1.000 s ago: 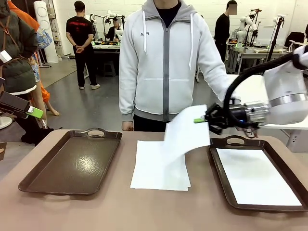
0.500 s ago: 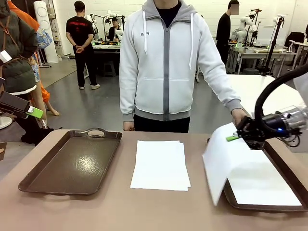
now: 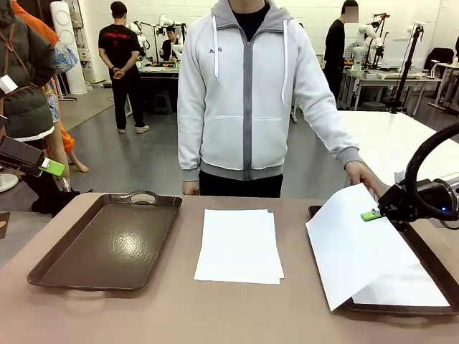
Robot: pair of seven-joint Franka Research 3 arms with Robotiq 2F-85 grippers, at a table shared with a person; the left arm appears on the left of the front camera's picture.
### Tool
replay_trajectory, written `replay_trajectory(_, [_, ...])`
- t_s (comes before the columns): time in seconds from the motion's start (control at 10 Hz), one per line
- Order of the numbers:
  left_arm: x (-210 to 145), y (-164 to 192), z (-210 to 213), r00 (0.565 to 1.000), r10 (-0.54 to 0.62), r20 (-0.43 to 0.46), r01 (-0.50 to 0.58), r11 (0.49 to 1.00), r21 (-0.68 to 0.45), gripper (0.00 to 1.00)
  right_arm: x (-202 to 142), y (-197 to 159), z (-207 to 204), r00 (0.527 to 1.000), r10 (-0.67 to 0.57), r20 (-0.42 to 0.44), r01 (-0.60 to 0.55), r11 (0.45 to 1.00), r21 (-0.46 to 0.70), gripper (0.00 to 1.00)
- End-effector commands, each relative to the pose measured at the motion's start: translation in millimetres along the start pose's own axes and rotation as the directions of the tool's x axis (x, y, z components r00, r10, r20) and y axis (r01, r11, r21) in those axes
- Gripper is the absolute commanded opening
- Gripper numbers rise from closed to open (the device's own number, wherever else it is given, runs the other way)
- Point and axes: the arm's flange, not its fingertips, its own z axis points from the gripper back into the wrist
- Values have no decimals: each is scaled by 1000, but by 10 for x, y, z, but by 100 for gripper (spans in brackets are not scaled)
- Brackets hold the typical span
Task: Sort the A4 documents.
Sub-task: Place the A4 Paper in the designated Handle tray.
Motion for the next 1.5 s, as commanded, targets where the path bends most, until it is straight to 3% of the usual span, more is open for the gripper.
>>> replay_trajectory(0.0, [-3,12,-2,1000,-6,6,7,1000,-20,100,64,-124,88,997,63,-42,-63,998,-16,1])
replay_trajectory(0.6, [-3,12,-2,1000,-6,6,7,1000,-20,100,86,-334,320,998,12,-55,-22,983,-184,1])
replay_trajectory(0.9, [-3,12,-2,1000,-6,6,7,1000,-20,100,33,-429,378,999,-28,21,33,955,-295,1])
replay_trajectory(1.4, [-3,12,-2,1000,-6,6,7,1000,-20,100,-25,-415,490,994,-79,71,99,931,-352,1])
